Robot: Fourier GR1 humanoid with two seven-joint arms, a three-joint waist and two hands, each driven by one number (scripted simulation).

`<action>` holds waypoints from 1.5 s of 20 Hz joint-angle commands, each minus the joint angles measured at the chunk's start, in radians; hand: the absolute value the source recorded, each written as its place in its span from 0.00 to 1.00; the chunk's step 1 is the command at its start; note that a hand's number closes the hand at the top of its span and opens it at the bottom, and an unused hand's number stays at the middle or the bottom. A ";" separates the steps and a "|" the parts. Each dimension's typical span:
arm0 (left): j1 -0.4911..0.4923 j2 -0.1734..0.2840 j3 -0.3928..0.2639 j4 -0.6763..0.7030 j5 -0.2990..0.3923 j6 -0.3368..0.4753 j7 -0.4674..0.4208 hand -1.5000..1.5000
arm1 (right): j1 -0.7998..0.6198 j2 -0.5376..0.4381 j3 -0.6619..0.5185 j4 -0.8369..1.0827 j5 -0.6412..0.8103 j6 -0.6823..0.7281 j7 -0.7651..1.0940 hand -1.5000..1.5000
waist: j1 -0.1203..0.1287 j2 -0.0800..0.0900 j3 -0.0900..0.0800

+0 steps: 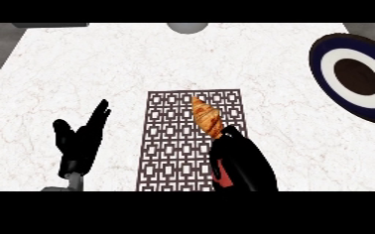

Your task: Pick the bell pepper from the placemat and place it in the plate

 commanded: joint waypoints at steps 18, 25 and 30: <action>0.112 0.003 0.018 -0.048 0.022 -0.008 -0.003 0.50 | 0.520 -0.395 -0.658 -0.370 -0.943 -0.151 -0.711 1.00 | -0.059 0.011 0.002; 0.062 -0.019 -0.011 -0.012 0.003 -0.018 -0.007 0.50 | 0.415 -0.450 -0.983 0.005 -1.332 0.069 -0.856 1.00 | -0.002 0.022 -0.001; 0.008 -0.059 -0.070 -0.022 -0.036 0.001 0.036 0.50 | 0.195 -0.521 -1.065 0.405 -1.343 0.149 -0.939 1.00 | 0.053 0.025 -0.002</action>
